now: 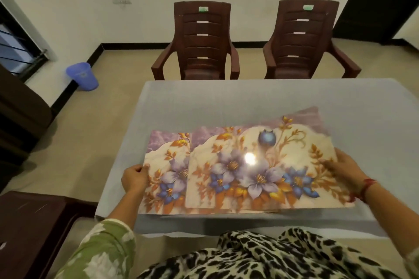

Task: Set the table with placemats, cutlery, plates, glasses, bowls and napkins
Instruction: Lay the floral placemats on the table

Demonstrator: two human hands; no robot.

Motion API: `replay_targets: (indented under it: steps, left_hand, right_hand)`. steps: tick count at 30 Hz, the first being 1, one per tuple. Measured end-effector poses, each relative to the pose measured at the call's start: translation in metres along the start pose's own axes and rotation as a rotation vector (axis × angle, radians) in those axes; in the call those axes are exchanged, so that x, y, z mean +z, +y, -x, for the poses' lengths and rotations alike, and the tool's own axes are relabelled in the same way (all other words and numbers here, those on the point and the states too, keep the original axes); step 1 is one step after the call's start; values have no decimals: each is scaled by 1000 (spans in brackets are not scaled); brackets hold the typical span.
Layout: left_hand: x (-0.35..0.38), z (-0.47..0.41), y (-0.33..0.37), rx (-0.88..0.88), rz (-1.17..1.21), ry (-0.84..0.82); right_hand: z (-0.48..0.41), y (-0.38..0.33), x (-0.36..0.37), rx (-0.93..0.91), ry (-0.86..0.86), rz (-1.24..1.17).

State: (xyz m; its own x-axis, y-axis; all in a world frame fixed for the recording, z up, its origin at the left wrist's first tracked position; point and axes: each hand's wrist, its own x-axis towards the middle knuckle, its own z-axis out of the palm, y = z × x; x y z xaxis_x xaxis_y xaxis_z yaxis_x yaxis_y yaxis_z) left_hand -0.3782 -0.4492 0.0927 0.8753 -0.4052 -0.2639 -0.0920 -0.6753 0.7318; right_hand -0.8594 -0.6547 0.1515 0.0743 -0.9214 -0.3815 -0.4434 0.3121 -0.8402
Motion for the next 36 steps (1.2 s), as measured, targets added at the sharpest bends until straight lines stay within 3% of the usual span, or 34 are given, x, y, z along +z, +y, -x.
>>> replay_targets:
  steps: [4,7,9,12,14,15,18,23,27,33,36]
  left_hand:
    - [13,1,14,33,-342,67]
    - [37,16,53,250,-311,87]
    - [73,35,93,357,-74,-115]
    - [139,93,163,96,334,-630]
    - [192,138,198,-15,354,-902]
    - [213,157,207,-4,291,-957]
    - [281,204,227,76,148,-895]
    - [350,249,233,20,12,-848]
    - [366,276,225,-65,39,-725]
    - [365,288,220,121,-88,-532]
    - [363,290,216,177,-151,-511]
  right_hand:
    - [-1,-2,-86,29,49,-246]
    - [-5,11,-135,67,80,-385]
    - [-7,16,-158,88,99,-444]
    - [-19,39,-195,131,118,-443]
    - [-34,59,-228,143,88,-404]
    - [-41,68,-241,164,72,-391]
    - [-67,91,-301,193,103,-318]
    - [-113,126,-367,162,104,50]
    - [-144,139,-374,110,172,247]
    - [-166,150,-387,191,204,274]
    - [-163,140,-405,150,265,348]
